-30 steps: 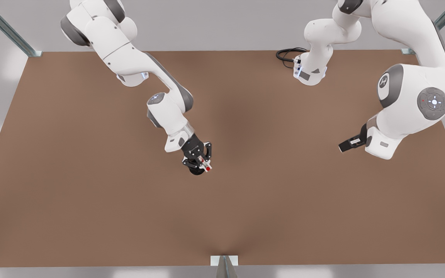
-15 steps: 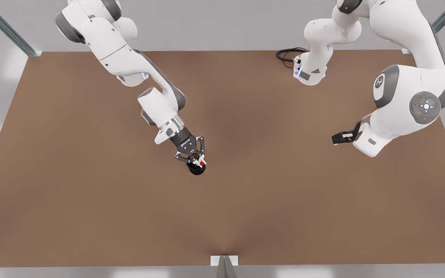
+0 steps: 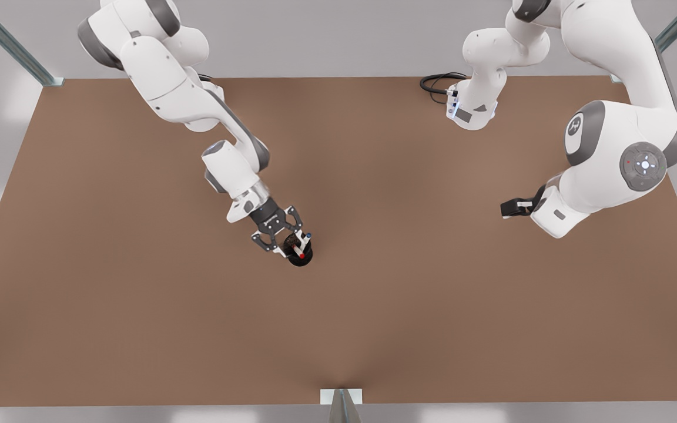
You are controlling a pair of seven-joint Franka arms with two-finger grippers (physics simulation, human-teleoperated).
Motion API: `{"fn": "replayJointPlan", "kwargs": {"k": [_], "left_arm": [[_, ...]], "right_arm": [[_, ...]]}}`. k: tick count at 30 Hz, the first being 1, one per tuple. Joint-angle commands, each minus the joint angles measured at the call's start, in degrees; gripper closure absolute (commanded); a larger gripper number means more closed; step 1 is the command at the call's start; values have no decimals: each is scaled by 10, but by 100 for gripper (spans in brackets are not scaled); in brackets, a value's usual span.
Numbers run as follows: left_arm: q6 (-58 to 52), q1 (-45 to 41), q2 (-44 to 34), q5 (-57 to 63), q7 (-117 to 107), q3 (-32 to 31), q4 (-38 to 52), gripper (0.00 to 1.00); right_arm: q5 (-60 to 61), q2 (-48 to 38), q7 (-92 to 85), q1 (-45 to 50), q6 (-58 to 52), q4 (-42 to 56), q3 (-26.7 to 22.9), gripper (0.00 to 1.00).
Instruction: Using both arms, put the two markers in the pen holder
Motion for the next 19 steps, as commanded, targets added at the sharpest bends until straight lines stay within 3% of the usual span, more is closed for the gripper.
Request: {"fn": "replayJointPlan", "kwargs": {"k": [1,3,5,6,7,8,9,13,19], "left_arm": [[0,0,-1,-1,36,0,0,0],[-1,0,-1,0,38,0,0,0],[-1,0,-2,0,38,0,0,0],[0,0,-1,2,41,0,0,0],[1,-5,-1,9,42,1,2,0],[1,-4,-2,8,44,0,7,0],[1,-4,0,8,44,0,15,0],[-3,-1,6,8,71,2,15,0],[-5,-4,11,9,70,2,15,0]], "right_arm": [[-1,-21,3,-17,-56,24,0,0],[2,-69,38,-29,-500,240,5,0],[71,-57,112,-34,-917,454,6,0],[84,-71,114,-62,-993,449,-1,0],[96,-135,97,-61,-1015,405,-52,0],[140,-152,-21,-27,-1040,399,-152,0],[159,-160,-73,-4,-1070,389,-204,0],[159,-176,-90,-4,-1062,325,-210,0],[157,-145,-104,-1,-1005,359,-207,0]]}}
